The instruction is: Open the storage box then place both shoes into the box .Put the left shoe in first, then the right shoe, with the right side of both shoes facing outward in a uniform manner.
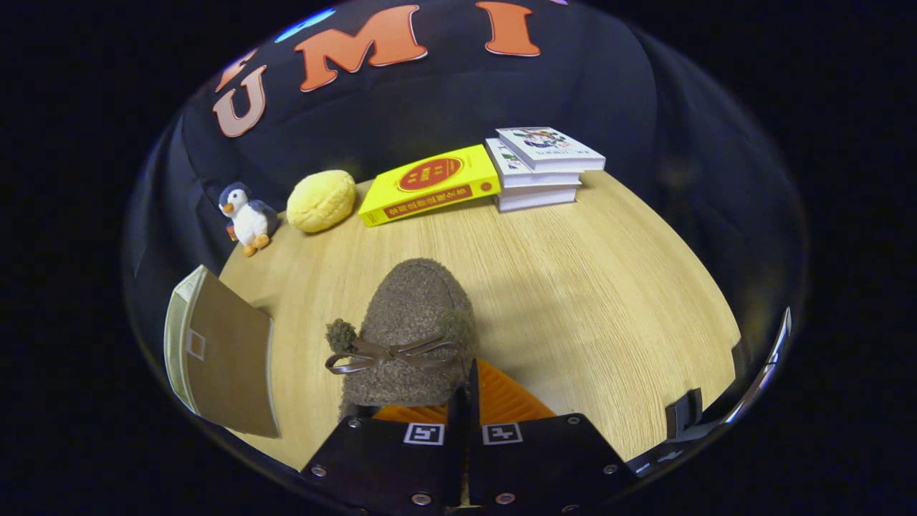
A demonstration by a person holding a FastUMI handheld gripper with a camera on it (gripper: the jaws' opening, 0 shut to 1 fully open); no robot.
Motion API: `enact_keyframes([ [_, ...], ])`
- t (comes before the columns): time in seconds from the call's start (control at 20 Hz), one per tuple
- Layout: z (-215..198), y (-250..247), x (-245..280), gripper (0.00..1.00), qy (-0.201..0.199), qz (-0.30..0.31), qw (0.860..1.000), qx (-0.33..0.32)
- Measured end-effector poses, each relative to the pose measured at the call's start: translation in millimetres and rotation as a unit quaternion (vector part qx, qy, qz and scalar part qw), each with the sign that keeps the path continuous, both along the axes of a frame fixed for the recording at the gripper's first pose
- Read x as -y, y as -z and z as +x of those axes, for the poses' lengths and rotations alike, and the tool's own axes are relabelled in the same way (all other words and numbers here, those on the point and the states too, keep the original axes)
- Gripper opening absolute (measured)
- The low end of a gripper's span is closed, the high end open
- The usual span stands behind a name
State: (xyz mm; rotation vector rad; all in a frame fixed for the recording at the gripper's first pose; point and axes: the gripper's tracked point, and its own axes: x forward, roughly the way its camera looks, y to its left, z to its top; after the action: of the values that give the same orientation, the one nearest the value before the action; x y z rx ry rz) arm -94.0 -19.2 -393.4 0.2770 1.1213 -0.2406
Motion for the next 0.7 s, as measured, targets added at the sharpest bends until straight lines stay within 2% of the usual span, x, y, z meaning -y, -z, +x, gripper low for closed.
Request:
enact_keyframes([
  [0.35,47,-69,-80,0.05,-0.049,0.033,0.998,0.013],
  [0.7,87,-119,-194,0.05,-0.114,0.088,0.989,0.038],
])
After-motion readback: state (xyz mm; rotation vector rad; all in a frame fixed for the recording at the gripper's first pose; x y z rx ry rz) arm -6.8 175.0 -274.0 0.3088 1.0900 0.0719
